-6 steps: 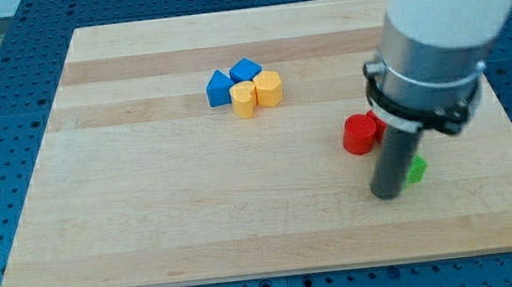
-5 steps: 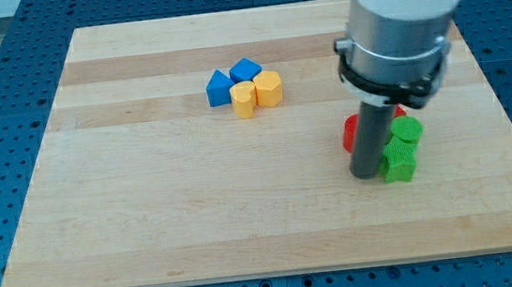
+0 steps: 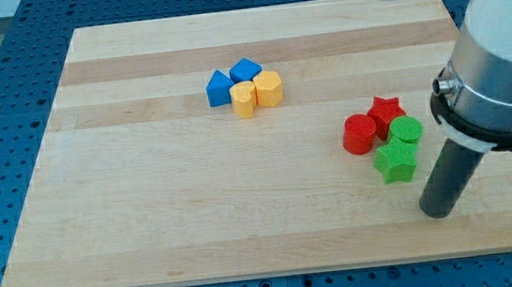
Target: Point arm at bottom right to green star
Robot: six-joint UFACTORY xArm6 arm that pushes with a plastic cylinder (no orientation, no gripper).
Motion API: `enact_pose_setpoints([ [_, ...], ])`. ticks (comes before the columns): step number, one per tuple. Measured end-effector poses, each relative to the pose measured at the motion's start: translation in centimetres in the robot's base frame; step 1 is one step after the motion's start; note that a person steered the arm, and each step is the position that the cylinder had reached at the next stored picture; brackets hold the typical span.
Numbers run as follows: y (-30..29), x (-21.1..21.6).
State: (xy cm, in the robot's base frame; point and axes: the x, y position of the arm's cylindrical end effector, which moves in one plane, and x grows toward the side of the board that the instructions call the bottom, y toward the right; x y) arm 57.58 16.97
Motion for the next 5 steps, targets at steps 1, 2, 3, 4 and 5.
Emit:
enact_pose_setpoints([
  [1, 0.0, -1.4],
  [2, -0.1, -3.7],
  [3, -0.2, -4.0],
  [4, -0.2, -4.1],
  [5, -0.2, -4.1],
])
